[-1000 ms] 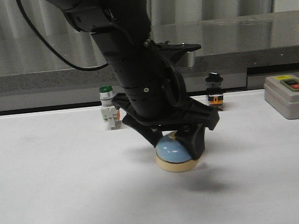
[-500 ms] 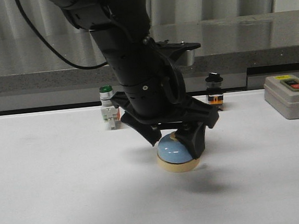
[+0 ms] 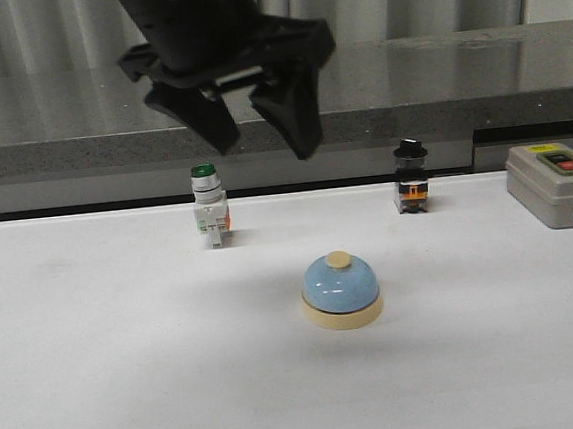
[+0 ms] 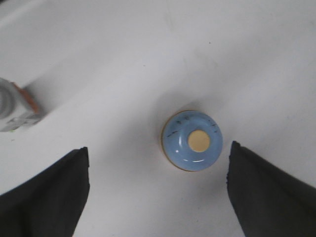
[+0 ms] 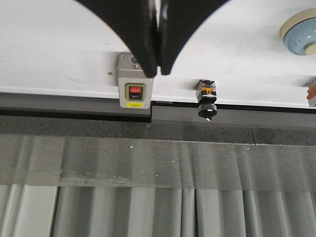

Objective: Place and press bell with both arms

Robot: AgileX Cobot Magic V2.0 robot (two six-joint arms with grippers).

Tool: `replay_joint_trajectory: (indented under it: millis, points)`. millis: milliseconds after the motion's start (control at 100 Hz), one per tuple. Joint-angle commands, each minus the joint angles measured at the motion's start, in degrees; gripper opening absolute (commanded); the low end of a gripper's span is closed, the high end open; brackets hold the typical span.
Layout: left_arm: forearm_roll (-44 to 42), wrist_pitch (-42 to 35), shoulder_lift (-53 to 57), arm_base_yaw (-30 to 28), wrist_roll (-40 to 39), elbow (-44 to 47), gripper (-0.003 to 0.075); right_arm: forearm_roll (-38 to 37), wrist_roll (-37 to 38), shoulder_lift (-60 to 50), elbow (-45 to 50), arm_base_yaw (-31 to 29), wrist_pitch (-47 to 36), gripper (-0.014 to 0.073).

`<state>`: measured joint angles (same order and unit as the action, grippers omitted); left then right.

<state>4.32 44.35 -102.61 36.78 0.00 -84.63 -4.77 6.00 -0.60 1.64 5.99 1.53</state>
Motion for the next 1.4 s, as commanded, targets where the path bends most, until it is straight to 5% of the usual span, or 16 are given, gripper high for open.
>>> replay_joint_trajectory:
  millis: [0, 730, 1390]
  points:
    - [0.5, -0.9, 5.8, -2.0, -0.5, -0.3, 0.0549, -0.6, -0.4, -1.2, -1.1, -0.3, -4.7, -0.0064]
    - [0.8, -17.8, 41.9, -23.4, -3.3, 35.3, 0.0546, -0.6, -0.4, -1.2, -1.1, -0.3, -4.7, -0.0064]
    - [0.8, -18.1, 77.3, -24.6, -3.3, 54.3, 0.0513, -0.6, -0.4, -1.2, -1.1, -0.3, -4.7, -0.0064]
